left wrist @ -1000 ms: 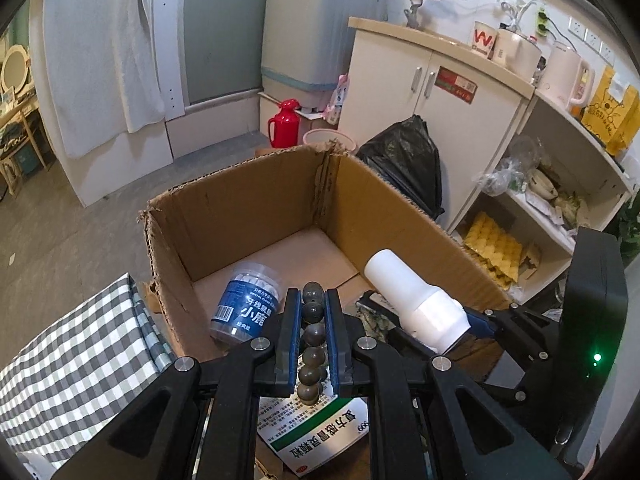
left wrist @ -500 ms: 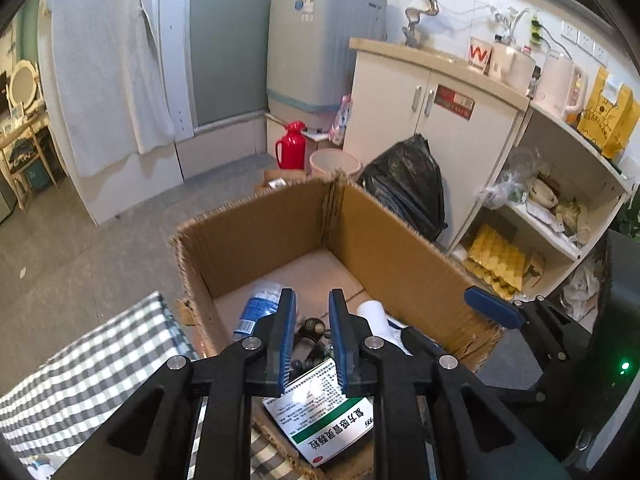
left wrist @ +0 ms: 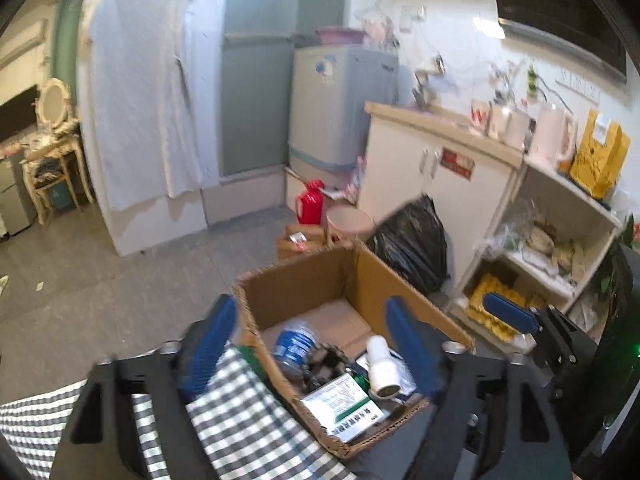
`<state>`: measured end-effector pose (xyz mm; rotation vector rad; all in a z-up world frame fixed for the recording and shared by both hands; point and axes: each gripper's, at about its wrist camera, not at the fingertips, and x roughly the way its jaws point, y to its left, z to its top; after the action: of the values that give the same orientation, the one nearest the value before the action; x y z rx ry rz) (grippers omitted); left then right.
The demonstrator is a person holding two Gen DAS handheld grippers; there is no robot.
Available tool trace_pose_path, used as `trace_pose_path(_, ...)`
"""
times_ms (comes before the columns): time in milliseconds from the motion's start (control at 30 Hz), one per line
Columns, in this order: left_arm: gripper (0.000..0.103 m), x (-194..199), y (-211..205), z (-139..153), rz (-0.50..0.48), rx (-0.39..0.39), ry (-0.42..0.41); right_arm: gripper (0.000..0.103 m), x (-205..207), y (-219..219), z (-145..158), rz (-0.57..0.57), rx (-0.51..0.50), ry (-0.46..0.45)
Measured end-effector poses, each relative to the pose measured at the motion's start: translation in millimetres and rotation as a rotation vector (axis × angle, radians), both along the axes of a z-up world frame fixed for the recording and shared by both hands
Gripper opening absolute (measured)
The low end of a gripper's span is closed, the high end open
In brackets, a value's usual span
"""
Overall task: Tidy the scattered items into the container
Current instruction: 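Move both open tools back over the table toward the white bunny figure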
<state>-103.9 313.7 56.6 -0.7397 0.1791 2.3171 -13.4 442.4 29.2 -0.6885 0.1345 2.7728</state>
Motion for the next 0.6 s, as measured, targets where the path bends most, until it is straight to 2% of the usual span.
trace_pose_path(33, 0.098, 3, -10, 7, 0.026, 0.019, 0.030, 0.093, 1, -4, 3, 0.000, 0.004, 0.010)
trace_pose_path(100, 0.103, 8, -23, 17, 0.066, 0.042, 0.078, 0.096, 1, -9, 6, 0.006, 0.008, 0.025)
trace_pose_path(200, 0.103, 13, -45, 29, 0.115, 0.056, 0.127, 0.102, 0, -18, 11, 0.026, 0.014, 0.038)
trace_pose_path(367, 0.103, 18, -84, 42, 0.185, 0.086, 0.177, 0.103, -5, -38, 13, 0.059, 0.040, 0.035)
trace_pose_path(500, 0.103, 29, -114, 47, 0.252, 0.120, 0.257, 0.103, -9, -54, 14, 0.089, 0.042, 0.035)
trace_pose_path(600, 0.103, 34, -135, 47, 0.296, 0.117, 0.270, 0.103, -11, -65, 14, 0.114, 0.039, 0.039)
